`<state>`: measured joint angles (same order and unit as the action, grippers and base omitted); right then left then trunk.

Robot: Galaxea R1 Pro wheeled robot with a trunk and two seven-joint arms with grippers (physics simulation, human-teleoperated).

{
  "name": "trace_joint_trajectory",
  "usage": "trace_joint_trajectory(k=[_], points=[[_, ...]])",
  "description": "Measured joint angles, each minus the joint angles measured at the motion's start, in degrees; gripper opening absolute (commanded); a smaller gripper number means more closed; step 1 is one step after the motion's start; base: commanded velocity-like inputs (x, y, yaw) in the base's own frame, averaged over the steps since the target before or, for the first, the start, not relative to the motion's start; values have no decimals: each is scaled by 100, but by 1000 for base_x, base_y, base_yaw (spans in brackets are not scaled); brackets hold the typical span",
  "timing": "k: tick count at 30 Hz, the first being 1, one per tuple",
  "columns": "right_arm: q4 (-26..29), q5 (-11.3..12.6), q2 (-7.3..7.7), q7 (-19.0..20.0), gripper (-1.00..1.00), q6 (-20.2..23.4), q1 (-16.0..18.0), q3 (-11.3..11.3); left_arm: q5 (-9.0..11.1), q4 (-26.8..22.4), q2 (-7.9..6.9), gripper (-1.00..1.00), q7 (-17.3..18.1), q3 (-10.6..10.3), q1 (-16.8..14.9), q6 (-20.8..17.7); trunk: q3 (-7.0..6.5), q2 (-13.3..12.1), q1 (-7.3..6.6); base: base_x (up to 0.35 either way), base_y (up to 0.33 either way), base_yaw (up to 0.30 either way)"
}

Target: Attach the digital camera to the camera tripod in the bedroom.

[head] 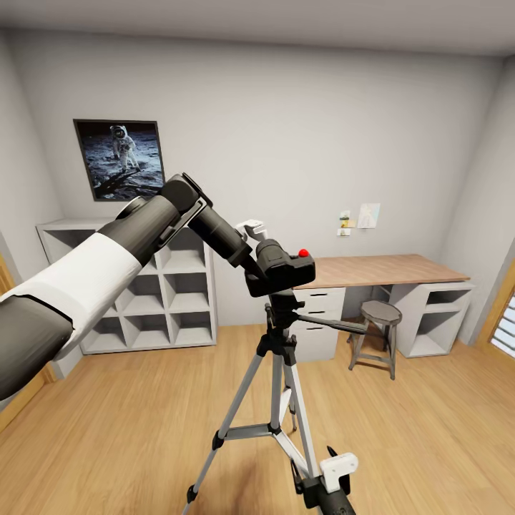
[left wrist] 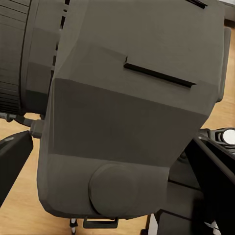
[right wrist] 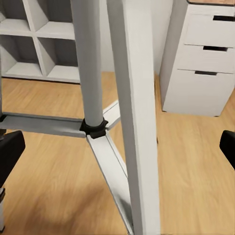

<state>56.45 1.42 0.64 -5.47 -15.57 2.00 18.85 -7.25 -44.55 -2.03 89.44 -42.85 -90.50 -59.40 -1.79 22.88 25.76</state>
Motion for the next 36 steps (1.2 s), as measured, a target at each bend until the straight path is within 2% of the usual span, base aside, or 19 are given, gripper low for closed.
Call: trace_joint_trajectory(k=[10, 13, 14, 22, 30, 36], points=[[259, -6, -4, 222, 100, 655, 194, 0, 0, -2, 3, -100, 0, 1, 0, 0, 0, 0, 0, 0, 0, 0], [295, -7, -3, 299, 100, 835, 368, 1, 0, -2, 4, -100, 0, 1, 0, 0, 0, 0, 0, 0, 0, 0], [311, 0, -2, 341, 100, 935, 572, 3, 3, -2, 10, -100, 0, 2, 0, 1, -1, 0, 0, 0, 0, 0], [302, 16, 0, 487, 100, 1489, 928, -2, -1, -2, 0, -100, 0, 1, 0, 0, 0, 0, 0, 0, 0, 0], [242, 17, 1, 552, 100, 1578, 1105, -8, -1, -2, 6, -100, 0, 1, 0, 0, 0, 0, 0, 0, 0, 0], [-94, 17, 2, 562, 100, 1588, 1302, -16, -1, -2, 4, -100, 0, 1, 0, 0, 0, 0, 0, 0, 0, 0]])
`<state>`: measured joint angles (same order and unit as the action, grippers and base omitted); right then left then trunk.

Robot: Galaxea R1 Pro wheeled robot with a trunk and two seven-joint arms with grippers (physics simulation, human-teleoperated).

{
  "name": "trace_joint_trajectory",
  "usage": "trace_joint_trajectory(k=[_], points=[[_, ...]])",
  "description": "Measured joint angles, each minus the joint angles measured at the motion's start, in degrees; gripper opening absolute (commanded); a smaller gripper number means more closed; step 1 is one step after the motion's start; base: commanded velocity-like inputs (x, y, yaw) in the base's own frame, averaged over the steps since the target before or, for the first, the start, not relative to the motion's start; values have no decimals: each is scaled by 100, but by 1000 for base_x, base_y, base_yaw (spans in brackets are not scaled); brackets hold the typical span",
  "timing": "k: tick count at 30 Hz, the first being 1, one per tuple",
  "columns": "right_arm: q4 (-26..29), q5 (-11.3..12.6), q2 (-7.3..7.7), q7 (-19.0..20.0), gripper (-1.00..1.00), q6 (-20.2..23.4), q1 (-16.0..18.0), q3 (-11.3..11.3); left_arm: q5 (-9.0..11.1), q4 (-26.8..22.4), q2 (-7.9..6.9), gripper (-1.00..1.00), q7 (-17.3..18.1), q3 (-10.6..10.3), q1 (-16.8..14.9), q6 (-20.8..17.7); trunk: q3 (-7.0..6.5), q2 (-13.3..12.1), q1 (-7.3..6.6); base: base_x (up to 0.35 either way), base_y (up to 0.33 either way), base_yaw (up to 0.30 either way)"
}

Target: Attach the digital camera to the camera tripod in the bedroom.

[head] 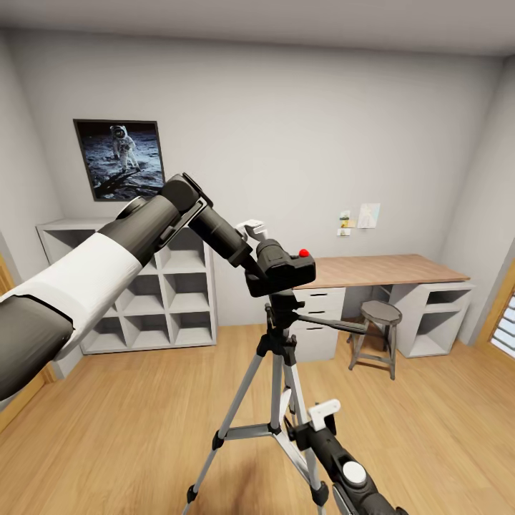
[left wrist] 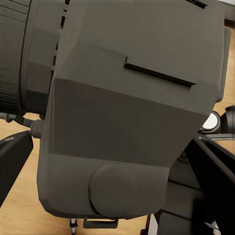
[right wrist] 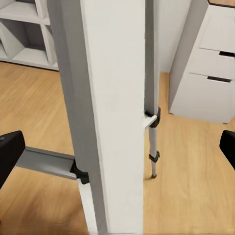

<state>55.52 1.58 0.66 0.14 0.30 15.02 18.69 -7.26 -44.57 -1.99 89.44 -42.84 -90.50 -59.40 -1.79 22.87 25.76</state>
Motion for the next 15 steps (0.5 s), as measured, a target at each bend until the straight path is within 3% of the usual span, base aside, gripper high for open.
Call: trace_joint_trajectory(k=[10, 15], points=[[-846, 1, 0, 1, 100, -5, 333, -4, 0, 1, 0, -100, 0, 0, 0, 0, 0, 0, 0, 0, 0, 0], [-978, 1, 0, 1, 100, -6, 404, -4, 0, 0, 1, -100, 0, 0, 0, 0, 0, 0, 0, 0, 0, 0]])
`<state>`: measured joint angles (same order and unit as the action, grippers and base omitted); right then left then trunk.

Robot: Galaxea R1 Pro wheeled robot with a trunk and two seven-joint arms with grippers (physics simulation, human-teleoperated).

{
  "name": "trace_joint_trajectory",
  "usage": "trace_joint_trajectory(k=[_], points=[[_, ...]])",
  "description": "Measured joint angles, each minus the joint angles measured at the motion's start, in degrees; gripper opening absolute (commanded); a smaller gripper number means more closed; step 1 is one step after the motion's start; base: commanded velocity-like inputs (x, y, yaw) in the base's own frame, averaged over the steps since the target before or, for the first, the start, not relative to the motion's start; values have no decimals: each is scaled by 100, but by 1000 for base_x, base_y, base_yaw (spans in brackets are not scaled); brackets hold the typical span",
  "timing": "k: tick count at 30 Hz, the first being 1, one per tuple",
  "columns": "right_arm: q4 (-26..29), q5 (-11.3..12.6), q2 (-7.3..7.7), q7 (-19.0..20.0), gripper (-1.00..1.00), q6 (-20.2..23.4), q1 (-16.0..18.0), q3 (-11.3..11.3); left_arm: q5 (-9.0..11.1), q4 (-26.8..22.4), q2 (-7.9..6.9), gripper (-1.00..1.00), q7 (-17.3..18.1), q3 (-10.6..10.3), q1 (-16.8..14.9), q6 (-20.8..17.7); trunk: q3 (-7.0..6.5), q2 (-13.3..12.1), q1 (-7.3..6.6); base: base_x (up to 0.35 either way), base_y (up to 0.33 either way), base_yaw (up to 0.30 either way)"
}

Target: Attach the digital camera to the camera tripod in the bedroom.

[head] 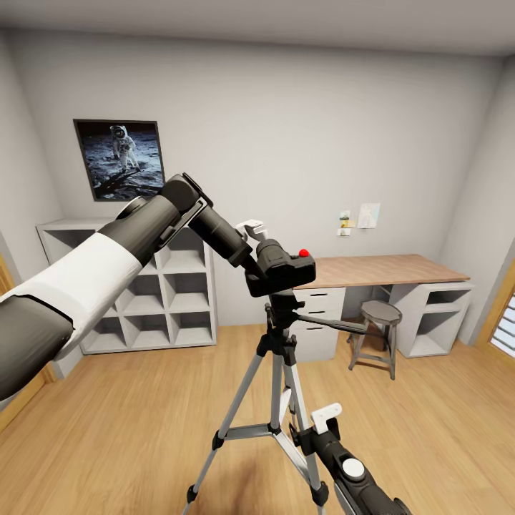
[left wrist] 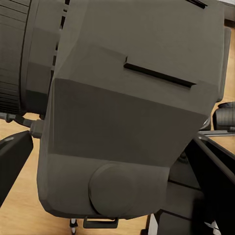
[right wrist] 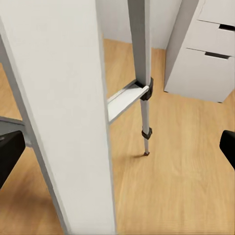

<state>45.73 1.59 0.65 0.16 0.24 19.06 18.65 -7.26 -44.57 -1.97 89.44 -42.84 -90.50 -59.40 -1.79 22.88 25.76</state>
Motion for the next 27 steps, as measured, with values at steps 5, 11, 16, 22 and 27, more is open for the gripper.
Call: trace_joint_trajectory(k=[5, 11, 16, 22, 27], points=[[-40, 0, 0, 0, 100, -4, 28, 0, 0, 1, 6, -100, 0, 0, 0, 0, 0, 0, 0, 0, 0, 0], [-47, 3, -1, 7, -100, -7, 32, 5, 0, 4, 10, -100, 0, 0, 0, 0, 0, 0, 0, 0, 0, 0], [-46, -21, 0, -11, -100, -8, 35, -4, 0, 8, 15, -100, 0, -7, 0, 0, 0, 1, 0, 0, 0, 0], [-46, -7, 0, -3, -100, -8, 34, -1, 0, 8, 16, -100, 0, -9, 0, 0, 0, 1, 0, 0, 0, 0], [-46, -7, 0, -2, -100, -8, 34, 0, -1, 9, 16, -100, 0, -52, 0, 0, 0, 0, 0, 0, 0, 0]])
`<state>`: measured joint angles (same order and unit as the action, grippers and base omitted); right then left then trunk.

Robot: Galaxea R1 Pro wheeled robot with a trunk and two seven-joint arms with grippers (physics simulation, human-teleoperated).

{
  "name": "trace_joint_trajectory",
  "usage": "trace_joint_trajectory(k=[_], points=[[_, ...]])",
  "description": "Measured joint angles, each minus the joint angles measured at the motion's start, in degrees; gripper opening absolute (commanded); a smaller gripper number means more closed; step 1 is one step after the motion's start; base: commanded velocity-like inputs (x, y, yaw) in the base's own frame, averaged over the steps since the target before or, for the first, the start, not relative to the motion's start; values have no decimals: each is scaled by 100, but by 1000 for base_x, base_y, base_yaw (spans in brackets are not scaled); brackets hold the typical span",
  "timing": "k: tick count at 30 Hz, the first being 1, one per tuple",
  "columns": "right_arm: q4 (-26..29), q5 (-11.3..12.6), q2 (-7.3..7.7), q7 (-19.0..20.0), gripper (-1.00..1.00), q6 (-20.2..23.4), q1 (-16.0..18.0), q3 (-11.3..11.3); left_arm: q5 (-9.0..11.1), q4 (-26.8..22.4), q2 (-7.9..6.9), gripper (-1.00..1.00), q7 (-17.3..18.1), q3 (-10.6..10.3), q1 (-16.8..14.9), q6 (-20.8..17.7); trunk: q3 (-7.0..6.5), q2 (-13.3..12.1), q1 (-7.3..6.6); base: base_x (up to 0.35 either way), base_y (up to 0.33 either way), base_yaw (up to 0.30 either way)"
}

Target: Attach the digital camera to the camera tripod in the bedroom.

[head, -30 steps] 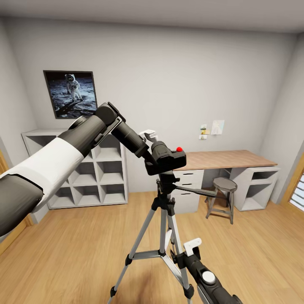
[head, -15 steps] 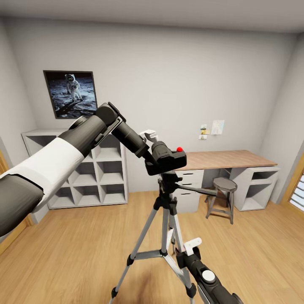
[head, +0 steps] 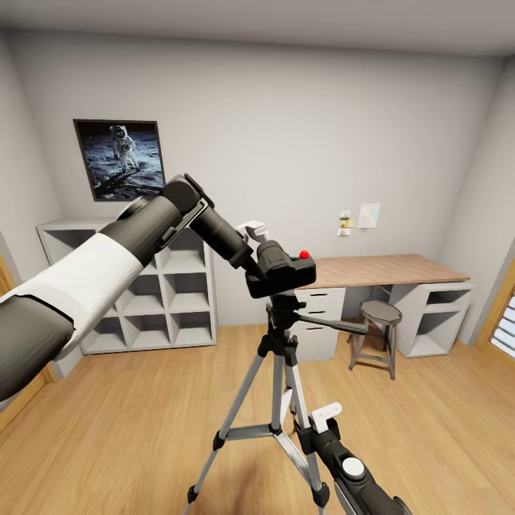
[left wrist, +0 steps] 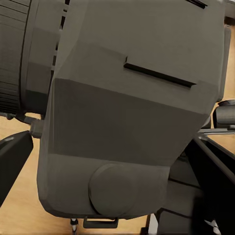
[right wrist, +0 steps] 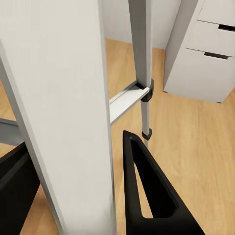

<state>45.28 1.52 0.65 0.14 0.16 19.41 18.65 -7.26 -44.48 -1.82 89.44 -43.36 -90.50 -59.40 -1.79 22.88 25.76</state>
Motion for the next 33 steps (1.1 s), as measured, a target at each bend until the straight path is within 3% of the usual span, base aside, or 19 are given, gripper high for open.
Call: trace_joint_trajectory(k=[9, 31, 33], points=[[-3, 2, 1, 1, -100, -12, -1, 1, 1, 8, 54, -100, 0, -179, 0, 0, 0, -1, 0, 0, 0, 0], [-27, 2, -2, 0, -100, -40, 4, 5, 0, 11, 60, -100, 0, -195, 0, 0, -1, 2, -1, 0, 0, 0], [-25, 2, -1, 0, -100, -40, 4, 5, -12, 194, 62, -100, -1, -192, 1, 0, -1, 1, -1, 0, 0, 0]])
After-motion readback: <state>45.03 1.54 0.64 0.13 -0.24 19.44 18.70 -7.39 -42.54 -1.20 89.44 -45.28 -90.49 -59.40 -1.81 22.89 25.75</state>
